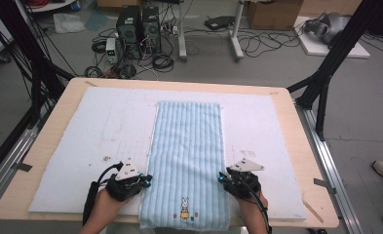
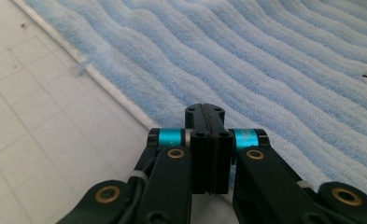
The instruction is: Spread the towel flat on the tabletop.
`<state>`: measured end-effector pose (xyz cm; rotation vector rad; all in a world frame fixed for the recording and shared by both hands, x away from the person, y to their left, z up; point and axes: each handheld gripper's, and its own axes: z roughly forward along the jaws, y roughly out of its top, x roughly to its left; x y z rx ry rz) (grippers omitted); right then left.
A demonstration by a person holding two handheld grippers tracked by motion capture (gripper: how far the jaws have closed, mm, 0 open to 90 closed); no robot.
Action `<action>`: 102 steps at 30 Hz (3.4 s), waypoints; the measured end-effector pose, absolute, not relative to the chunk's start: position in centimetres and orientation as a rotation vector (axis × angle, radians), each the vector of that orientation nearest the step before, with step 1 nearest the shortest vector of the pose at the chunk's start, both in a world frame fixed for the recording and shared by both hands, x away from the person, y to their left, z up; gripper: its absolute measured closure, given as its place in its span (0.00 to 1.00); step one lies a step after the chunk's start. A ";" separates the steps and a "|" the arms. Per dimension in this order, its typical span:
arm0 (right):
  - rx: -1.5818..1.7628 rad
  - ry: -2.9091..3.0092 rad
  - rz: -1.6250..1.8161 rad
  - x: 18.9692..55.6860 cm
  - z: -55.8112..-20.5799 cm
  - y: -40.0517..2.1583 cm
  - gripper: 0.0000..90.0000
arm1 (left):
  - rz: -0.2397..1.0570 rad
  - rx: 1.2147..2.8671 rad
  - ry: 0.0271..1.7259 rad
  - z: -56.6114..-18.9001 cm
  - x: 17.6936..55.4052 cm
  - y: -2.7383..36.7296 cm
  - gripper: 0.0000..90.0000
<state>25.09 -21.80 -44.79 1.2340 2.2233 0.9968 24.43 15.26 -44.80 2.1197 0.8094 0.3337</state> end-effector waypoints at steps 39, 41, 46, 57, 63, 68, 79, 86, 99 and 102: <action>1.189 2.175 1.190 26.7 -43.9 -22.4 0.45 | 0.353 1.736 0.919 -43.8 28.5 19.2 0.41; 1.178 2.190 1.186 27.3 -43.9 -22.4 0.48 | 0.353 1.725 0.924 -43.7 29.2 19.1 0.37; 1.102 2.267 1.165 28.7 -43.6 -21.9 0.66 | 0.377 1.711 0.882 -43.6 30.9 18.5 0.22; 1.110 2.412 1.079 30.9 -44.5 -21.6 0.72 | 0.381 1.722 0.886 -43.2 32.7 18.3 0.26; 1.102 2.423 1.049 30.1 -44.3 -22.4 0.70 | 0.378 1.739 0.872 -42.8 33.0 19.3 0.29; 1.122 2.300 1.181 29.6 -43.5 -23.5 0.68 | 0.413 1.787 0.823 -42.7 33.8 19.2 0.36; 1.180 2.217 1.156 29.8 -43.3 -24.3 0.66 | 0.406 1.892 0.950 -43.3 38.8 15.4 0.45; 1.177 2.221 1.154 29.8 -43.3 -24.2 0.64 | 0.513 1.959 1.004 -44.2 41.7 13.3 0.64; 1.181 2.225 1.153 29.8 -43.4 -24.4 0.60 | 0.685 2.032 1.077 -45.1 42.0 12.5 0.97; 1.175 2.223 1.152 29.6 -43.4 -24.4 0.60 | 0.672 2.000 1.111 -45.1 42.1 12.8 0.80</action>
